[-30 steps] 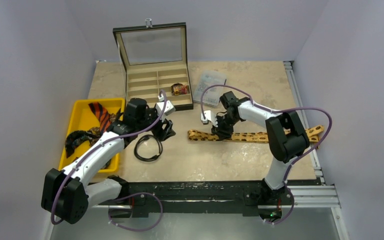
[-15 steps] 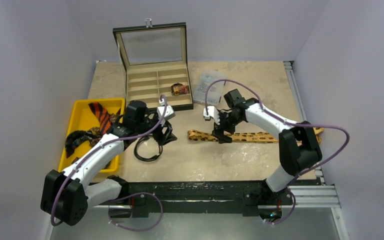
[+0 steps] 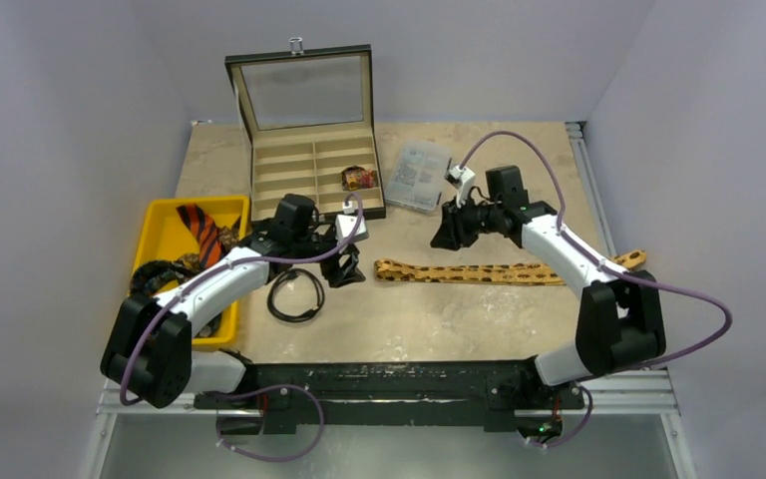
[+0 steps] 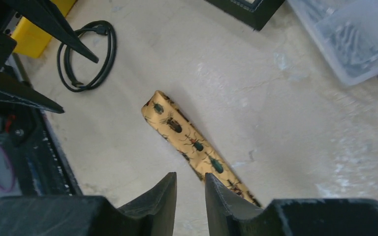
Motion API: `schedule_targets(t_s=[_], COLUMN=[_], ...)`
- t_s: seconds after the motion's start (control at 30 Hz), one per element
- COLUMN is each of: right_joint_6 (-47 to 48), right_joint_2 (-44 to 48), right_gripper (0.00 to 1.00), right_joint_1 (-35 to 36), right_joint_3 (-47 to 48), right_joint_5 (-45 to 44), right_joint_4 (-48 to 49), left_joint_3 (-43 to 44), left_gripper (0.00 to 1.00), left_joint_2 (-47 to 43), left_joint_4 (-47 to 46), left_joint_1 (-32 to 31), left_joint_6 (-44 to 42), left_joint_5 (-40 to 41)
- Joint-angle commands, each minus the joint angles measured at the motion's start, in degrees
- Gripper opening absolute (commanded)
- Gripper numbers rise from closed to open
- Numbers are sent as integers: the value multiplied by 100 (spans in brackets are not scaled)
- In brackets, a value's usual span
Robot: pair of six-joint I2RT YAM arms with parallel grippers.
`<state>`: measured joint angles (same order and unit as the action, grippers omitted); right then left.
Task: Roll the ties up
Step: Roll the tie at the center of the board.
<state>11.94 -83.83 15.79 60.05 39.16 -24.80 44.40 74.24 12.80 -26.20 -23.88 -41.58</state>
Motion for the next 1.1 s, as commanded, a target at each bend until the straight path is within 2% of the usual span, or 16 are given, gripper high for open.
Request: schedule_targets(t_s=[0.0,0.1,0.2,0.33,0.43,0.57,0.8,0.93,1.07], right_joint_6=[-2134,-2392,-2364,-1837,-1154,-803,-1561,-1573,-1695], right_joint_2=[-25,-246,-548,-952,-1260,-1290,-1093,-1224,-1566], right_gripper=[24,18,14,17,20,23,23,23,22], right_joint_1=[129,202,218,205,134,142,332,604,680], right_joint_3=[-568,-757,-750,-377,133,238,-108,-121,38], right_joint_5=[567,568,558,492,446,358,706,723,748], right_joint_4=[1279,1543,1539,1190,484,240,761,839,955], left_joint_3=[309,270,-102,-531,-650,-674,-722,-653,-446], left_gripper=[65,65,65,67,69,71,71,70,60], left_joint_2=[279,354,331,334,377,676,1325,1527,1850], left_joint_4=[-562,-574,-1323,-2440,-2622,-2768,-3335,-3422,-3403], left_joint_1=[-115,-147,-148,-186,-221,-226,-231,-227,-241], left_joint_6=[-269,-489,-263,367,274,-15,-7,-166,-119], left_joint_5=[-191,-401,-561,-641,-544,-361,-393,-414,-598])
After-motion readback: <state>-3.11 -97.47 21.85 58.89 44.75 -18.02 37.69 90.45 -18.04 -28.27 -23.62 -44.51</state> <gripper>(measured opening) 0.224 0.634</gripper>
